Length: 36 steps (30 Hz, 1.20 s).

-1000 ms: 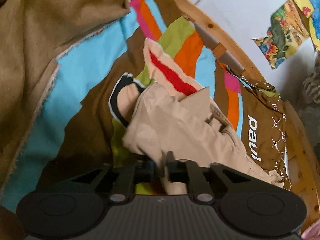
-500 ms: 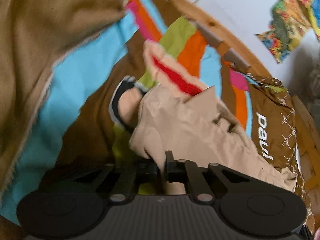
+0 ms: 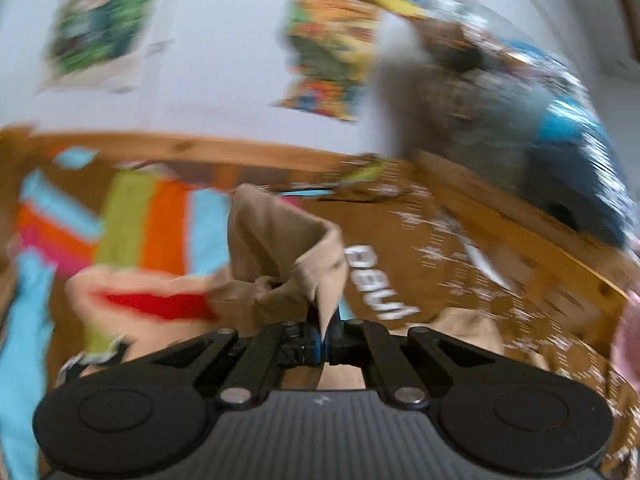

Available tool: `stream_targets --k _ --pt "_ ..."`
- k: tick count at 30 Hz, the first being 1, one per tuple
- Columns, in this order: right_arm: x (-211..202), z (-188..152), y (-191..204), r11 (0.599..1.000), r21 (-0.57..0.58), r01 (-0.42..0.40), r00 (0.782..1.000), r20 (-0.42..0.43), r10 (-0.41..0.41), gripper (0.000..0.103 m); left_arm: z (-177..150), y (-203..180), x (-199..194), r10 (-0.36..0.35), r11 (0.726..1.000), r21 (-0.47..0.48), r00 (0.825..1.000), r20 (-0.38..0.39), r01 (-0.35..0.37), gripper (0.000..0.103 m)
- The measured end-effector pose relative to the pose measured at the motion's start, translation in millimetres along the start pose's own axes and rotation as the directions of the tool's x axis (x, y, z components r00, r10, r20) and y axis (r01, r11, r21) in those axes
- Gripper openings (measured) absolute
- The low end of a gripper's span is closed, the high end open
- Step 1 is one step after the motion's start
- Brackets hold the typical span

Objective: Fold large clothes

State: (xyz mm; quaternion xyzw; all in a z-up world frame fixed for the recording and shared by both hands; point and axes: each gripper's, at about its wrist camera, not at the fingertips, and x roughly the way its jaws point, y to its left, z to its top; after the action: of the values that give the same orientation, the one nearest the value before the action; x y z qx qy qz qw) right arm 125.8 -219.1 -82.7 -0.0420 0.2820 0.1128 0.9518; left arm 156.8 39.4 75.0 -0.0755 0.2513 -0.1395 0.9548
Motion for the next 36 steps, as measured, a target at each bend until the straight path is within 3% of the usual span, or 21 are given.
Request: stream_targets --k 3,4,7,10,12,13,16,19,23,25,28,30,34,36 --pt "-3.4 4.2 -21.1 0.985 0.164 -0.048 0.999 -0.003 0.049 0.034 20.0 -43.4 22.3 -0.097 0.988 0.115 0.993 -0.066 0.104 0.000" --pt "-5.8 4.9 -30.7 0.970 0.237 -0.060 0.998 -0.002 0.063 0.028 23.3 -56.9 30.1 -0.124 0.980 0.144 0.988 -0.091 0.136 0.000" --pt "-19.4 7.4 -63.9 0.890 0.453 -0.045 0.999 0.024 0.038 0.028 29.4 -102.7 45.6 -0.192 0.942 0.245 0.967 -0.168 0.230 0.000" --pt "-47.9 3.5 -108.4 0.742 0.667 -0.068 0.996 0.094 0.007 0.028 19.5 -140.5 56.0 -0.232 0.898 0.323 0.946 -0.227 0.298 0.000" --pt "-72.2 -3.9 -139.6 0.608 0.778 -0.160 0.982 0.186 0.021 0.028 5.9 -158.0 59.3 -0.262 0.875 0.342 0.930 -0.257 0.341 0.000" --pt "-81.5 -7.4 -150.7 0.562 0.801 -0.205 0.973 0.229 0.029 0.029 -2.9 -165.4 60.8 -0.279 0.865 0.345 0.921 -0.272 0.364 0.000" --pt "-100.5 -13.8 -177.3 0.481 0.821 -0.307 0.946 0.318 0.061 0.037 -28.8 -181.8 62.3 -0.311 0.832 0.365 0.897 -0.316 0.417 0.000" --pt "-97.5 -19.9 -188.8 0.423 0.834 -0.354 0.933 0.343 0.106 0.040 -51.4 -195.4 62.1 -0.324 0.792 0.407 0.878 -0.352 0.455 0.000" --pt "-83.9 -35.3 -197.9 0.271 0.883 -0.384 0.923 0.361 0.132 0.040 -67.4 -205.4 66.1 -0.335 0.754 0.434 0.857 -0.392 0.493 0.000" --pt "-83.6 -38.5 -203.5 0.266 0.893 -0.363 0.932 0.350 0.094 0.035 -73.8 -209.5 67.9 -0.343 0.740 0.434 0.843 -0.414 0.514 0.000" --pt "-92.1 -35.2 -213.1 0.347 0.891 -0.294 0.950 0.311 0.006 0.032 -85.7 -220.9 76.2 -0.345 0.719 0.437 0.823 -0.451 0.540 0.000" --pt "-91.9 -35.4 -217.3 0.363 0.891 -0.273 0.955 0.298 -0.012 0.032 -96.6 -225.8 81.8 -0.346 0.708 0.433 0.809 -0.476 0.558 0.000" --pt "-90.0 -47.6 -227.7 0.306 0.918 -0.254 0.959 0.279 -0.039 0.032 -117.9 -227.4 96.4 -0.331 0.694 0.422 0.779 -0.532 0.583 0.000" --pt "-92.8 -52.8 -233.4 0.300 0.920 -0.252 0.957 0.283 -0.062 0.037 -124.9 -226.8 101.5 -0.318 0.684 0.433 0.774 -0.547 0.587 0.000"
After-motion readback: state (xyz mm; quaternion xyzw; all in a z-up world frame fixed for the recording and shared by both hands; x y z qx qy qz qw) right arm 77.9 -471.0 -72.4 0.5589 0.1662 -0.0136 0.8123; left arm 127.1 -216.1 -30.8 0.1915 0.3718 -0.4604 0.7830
